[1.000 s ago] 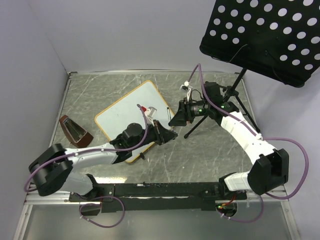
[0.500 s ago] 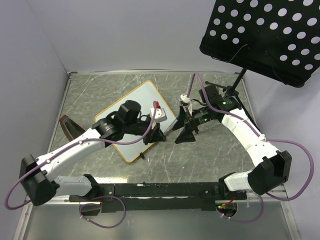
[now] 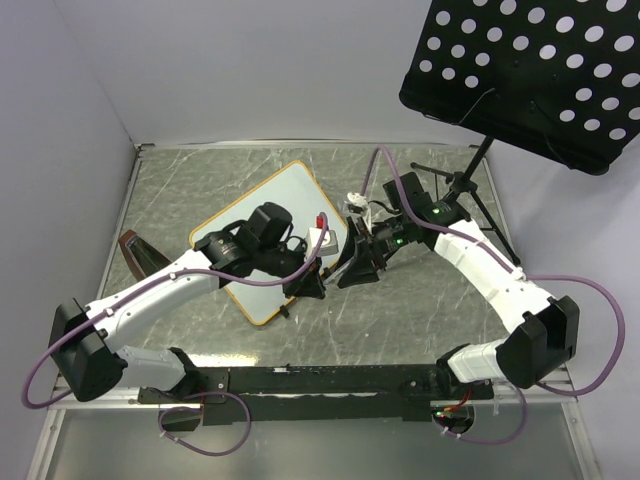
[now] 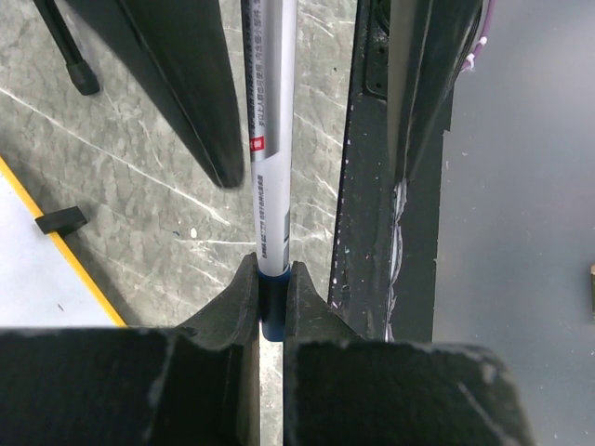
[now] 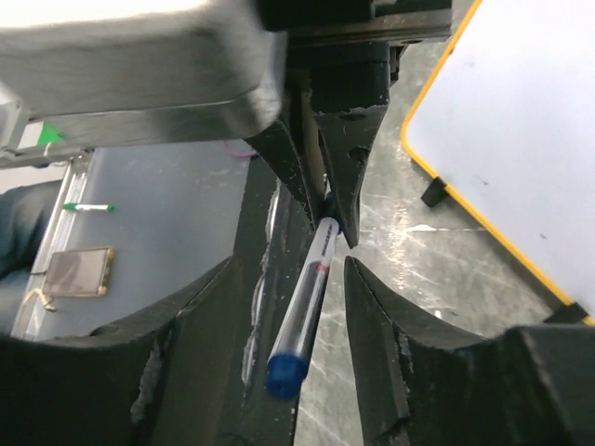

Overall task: Write a sentence on the whiteboard
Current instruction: Open the pen cap of the whiteboard marker.

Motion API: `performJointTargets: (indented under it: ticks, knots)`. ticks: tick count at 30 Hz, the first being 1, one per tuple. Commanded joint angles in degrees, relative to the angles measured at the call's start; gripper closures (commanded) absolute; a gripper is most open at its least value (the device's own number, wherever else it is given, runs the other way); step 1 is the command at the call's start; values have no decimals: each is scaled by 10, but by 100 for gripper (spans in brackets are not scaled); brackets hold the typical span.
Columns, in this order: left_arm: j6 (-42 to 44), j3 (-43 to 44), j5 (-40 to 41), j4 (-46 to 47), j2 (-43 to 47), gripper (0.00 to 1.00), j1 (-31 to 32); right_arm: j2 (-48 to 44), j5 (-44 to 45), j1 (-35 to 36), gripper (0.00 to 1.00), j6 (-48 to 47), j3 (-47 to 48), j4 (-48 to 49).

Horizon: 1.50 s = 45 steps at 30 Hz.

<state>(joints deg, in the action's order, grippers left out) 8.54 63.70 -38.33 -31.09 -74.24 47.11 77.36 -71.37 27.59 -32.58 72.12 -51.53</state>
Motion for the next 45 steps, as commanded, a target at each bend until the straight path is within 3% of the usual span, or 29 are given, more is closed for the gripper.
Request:
performJointTargets:
  ticks: [1,9,22,28,31,37,45]
  knots:
    - [1,24,-23,8,-5,99,0,4,3,14,47,28,9,41]
    - [-24,35,-28,12,-21,99,0,-2,16,23,58,66,-2,76]
    - [-44,35,-32,22,0,99,-20,14,19,28,60,57,7,53]
    - [-46,35,-33,23,-1,99,-21,16,17,32,73,60,8,52]
    - [-44,39,-33,17,-4,99,-21,23,10,33,100,59,13,42]
    - [-13,37,-32,-16,1,99,-30,5,54,15,100,61,28,46]
    - [17,-48,-52,-64,26,99,-62,-12,18,-84,100,74,77,43]
